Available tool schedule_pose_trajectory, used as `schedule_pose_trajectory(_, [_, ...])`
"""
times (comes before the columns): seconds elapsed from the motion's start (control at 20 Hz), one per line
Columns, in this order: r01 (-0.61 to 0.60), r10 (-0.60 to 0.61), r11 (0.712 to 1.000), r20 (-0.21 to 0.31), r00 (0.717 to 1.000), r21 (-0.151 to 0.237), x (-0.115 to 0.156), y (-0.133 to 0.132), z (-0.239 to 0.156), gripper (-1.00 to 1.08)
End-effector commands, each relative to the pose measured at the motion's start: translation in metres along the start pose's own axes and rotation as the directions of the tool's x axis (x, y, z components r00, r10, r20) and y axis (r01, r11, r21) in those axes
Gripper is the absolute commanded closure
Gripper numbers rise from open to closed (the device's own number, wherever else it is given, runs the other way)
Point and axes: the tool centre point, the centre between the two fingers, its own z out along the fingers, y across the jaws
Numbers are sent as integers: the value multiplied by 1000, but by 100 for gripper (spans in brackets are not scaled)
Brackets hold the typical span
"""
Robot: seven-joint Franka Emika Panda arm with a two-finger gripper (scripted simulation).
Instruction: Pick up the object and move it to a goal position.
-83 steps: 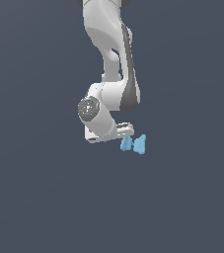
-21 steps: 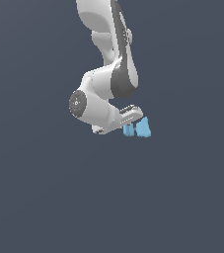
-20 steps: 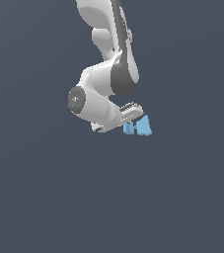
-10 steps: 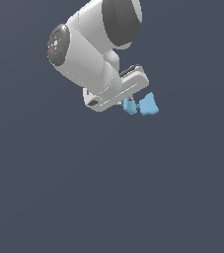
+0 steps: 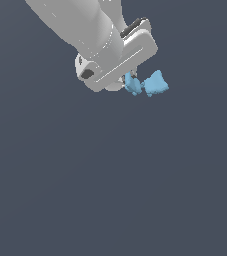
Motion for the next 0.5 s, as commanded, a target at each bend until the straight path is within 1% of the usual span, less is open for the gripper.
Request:
schedule_pose_trajectory(0.0, [0,0,1000,1,1000,1,-4,-8,-11,108])
schedule_pose_trajectory(0.25, [-1,1,1000,0,1000,3,-7,-15,-24,108])
schedule_pose_trajectory(0.45, [-1,1,1000,0,1000,3,-7,-17,-26,108])
